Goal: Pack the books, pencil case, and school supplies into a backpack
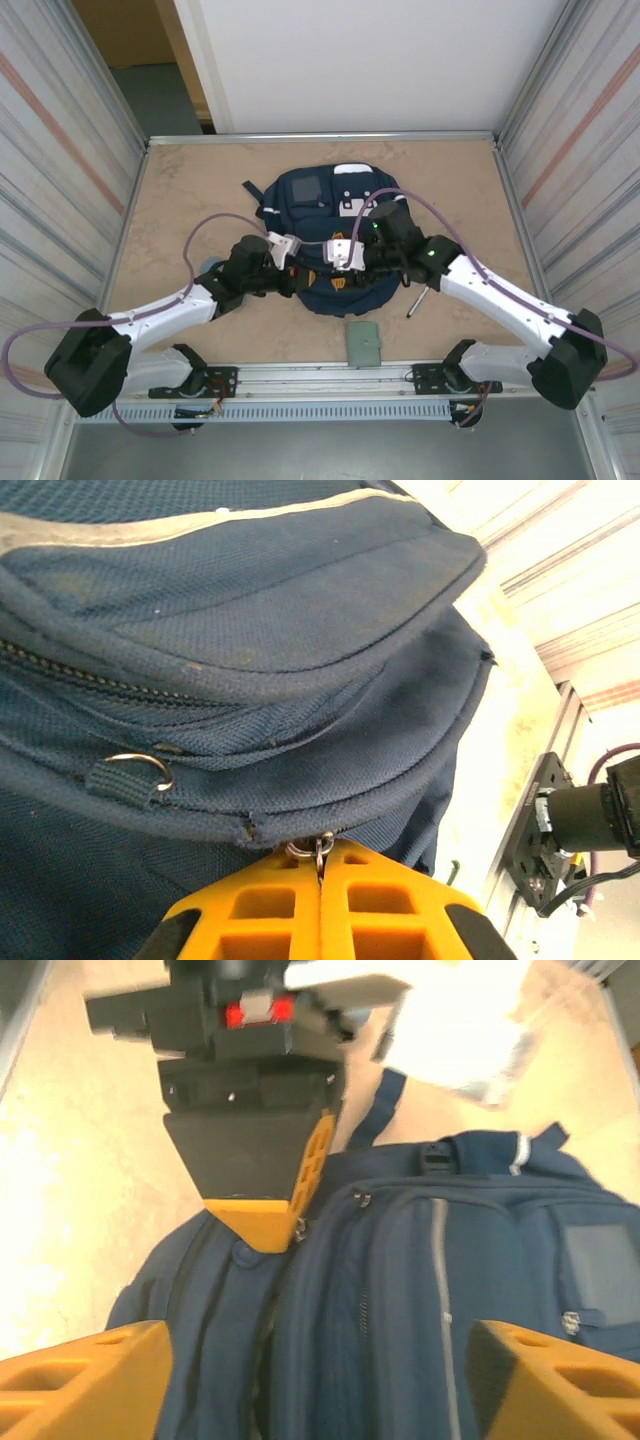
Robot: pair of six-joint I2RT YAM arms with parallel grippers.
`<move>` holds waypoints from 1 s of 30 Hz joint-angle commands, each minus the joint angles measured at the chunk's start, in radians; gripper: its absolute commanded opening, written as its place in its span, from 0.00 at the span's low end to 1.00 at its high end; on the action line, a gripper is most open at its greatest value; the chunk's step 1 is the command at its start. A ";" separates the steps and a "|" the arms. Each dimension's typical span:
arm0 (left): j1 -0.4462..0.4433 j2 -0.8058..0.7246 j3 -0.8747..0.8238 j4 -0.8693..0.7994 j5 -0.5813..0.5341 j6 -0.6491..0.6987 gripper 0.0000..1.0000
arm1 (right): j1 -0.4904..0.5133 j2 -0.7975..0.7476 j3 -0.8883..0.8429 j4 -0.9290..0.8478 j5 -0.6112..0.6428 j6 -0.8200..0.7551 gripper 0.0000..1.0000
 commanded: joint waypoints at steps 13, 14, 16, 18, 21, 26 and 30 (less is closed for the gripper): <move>-0.016 -0.005 0.033 0.080 0.040 -0.036 0.00 | 0.016 0.118 -0.062 0.151 0.301 -0.073 0.26; -0.011 -0.007 0.033 0.070 0.033 -0.028 0.00 | 0.019 0.116 -0.062 0.151 0.299 -0.082 0.18; 0.012 -0.015 0.035 0.023 0.031 -0.003 0.00 | 0.017 0.110 -0.050 0.128 0.283 -0.111 0.08; 0.044 -0.029 0.021 -0.020 0.011 0.013 0.00 | 0.017 0.115 -0.031 0.081 0.283 -0.144 0.02; 0.124 -0.052 -0.015 -0.046 0.021 0.014 0.00 | 0.015 0.123 -0.019 0.020 0.311 -0.194 0.00; 0.210 -0.064 -0.027 -0.104 0.022 0.081 0.00 | 0.011 0.108 -0.015 -0.001 0.304 -0.216 0.00; 0.242 -0.027 -0.016 -0.121 -0.068 0.175 0.00 | 0.028 0.084 0.001 -0.024 0.284 -0.240 0.00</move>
